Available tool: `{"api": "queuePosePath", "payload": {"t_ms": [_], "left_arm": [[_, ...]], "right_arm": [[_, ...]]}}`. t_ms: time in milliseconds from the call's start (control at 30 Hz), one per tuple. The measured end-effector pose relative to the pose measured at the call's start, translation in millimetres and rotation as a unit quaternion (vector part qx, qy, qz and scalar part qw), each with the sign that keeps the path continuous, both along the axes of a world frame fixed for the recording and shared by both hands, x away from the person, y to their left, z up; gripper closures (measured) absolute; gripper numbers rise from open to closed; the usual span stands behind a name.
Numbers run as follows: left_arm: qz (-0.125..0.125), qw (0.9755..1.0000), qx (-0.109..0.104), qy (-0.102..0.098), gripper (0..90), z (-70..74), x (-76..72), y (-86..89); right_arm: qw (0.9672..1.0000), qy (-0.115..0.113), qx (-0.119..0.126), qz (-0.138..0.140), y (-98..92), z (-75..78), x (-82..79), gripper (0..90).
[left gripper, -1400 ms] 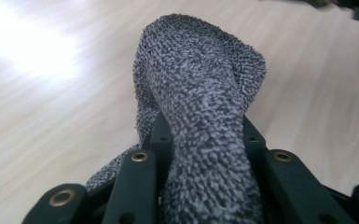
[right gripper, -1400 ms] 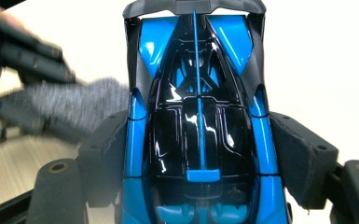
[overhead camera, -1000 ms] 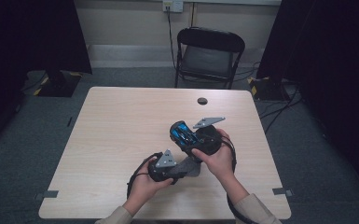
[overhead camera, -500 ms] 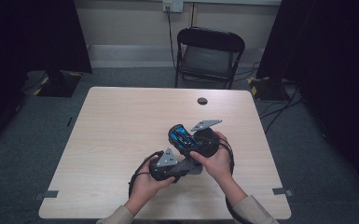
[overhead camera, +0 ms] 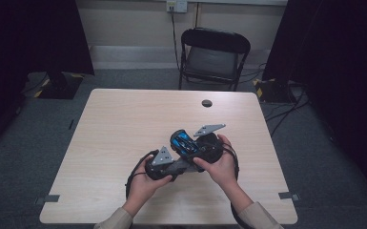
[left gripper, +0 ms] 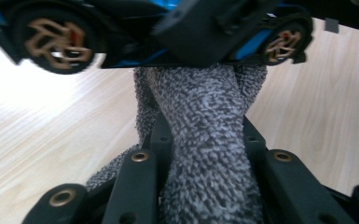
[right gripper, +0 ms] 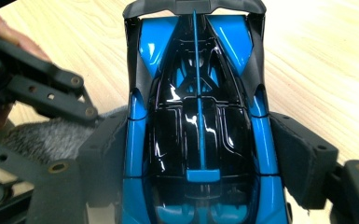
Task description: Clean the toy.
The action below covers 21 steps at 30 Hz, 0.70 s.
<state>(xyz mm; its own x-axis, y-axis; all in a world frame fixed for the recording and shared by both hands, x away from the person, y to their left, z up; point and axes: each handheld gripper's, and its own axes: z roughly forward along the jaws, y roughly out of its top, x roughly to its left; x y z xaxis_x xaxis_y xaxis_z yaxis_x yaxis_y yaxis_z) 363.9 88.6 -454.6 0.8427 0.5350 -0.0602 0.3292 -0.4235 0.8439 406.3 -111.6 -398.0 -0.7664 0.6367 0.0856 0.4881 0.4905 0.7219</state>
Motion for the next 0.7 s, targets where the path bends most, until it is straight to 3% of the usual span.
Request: {"api": "queuePosePath", "payload": {"t_ms": [700], "left_arm": [[0.06,0.9982,-0.004,0.001,67.8,-2.8,16.7,23.4]], "right_arm": [[0.9999,0.008,0.005,0.004,-8.2,-8.4,-6.9,26.2]]}}
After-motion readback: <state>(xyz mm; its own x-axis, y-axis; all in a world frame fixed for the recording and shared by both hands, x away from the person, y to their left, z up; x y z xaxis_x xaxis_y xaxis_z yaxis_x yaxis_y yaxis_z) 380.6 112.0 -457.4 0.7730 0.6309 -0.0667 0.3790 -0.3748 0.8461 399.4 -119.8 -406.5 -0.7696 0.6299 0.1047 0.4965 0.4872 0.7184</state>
